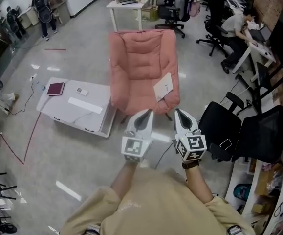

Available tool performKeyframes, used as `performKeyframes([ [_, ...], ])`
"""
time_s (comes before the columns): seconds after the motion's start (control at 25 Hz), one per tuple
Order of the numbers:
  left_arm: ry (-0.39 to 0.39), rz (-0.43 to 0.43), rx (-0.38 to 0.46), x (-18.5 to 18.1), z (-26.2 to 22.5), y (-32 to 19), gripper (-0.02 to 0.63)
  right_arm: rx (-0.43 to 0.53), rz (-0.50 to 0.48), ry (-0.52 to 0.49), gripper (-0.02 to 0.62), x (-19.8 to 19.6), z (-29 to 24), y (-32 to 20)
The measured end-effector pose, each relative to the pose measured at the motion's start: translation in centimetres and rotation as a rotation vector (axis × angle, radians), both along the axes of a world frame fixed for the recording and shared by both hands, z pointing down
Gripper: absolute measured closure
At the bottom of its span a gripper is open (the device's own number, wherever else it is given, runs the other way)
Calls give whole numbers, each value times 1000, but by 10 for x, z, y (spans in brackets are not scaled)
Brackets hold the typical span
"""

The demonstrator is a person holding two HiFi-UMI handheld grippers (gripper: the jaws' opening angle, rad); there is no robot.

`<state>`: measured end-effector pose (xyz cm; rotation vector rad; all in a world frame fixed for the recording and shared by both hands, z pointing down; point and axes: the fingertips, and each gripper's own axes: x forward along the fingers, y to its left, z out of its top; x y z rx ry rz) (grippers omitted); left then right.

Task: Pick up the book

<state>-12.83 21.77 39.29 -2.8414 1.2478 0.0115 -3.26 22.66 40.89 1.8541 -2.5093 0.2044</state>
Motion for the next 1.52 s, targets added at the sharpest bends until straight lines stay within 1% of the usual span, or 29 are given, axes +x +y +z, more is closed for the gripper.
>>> performKeyframes([
  [0.12, 6, 5, -22, -17, 6, -20, 606, -28, -2, 4, 588, -18, 7, -21],
  [0.28, 36, 1, -87, -27, 25, -49, 606, -76, -61, 63, 589, -38, 22, -43],
  [0.44, 43, 23, -146, -17, 42, -78, 606, -147, -78, 37, 589, -32, 43, -79],
  [0.52, 44, 20, -157, -12, 46, -100, 606, -171, -82, 19, 588, -25, 52, -105],
  [0.64, 30, -1, -153, -5, 48, -141, 606, -176, -103, -13, 588, -14, 58, -157],
  [0.72, 9, -21, -160, 0, 50, -176, 606, -170, -115, -30, 588, -5, 57, -200],
  [0.84, -15, -22, -176, 15, 50, -226, 606, -156, -121, -46, 588, 17, 52, -253],
  [0.96, -22, -17, -174, 37, 46, -272, 606, -152, -94, -68, 588, 51, 48, -302],
  [1.04, -36, -5, -189, 55, 50, -301, 606, -169, -63, -91, 588, 75, 53, -332],
  [1.2, -48, 7, -244, 88, 70, -350, 606, -229, -29, -103, 588, 118, 78, -377],
  [1.36, -75, 13, -306, 117, 98, -393, 606, -304, -27, -103, 588, 146, 113, -413],
  [1.44, -87, 30, -341, 130, 119, -409, 606, -362, -28, -105, 588, 158, 138, -426],
  [1.52, -108, 45, -386, 141, 144, -423, 605, -446, -41, -110, 576, 168, 165, -433],
])
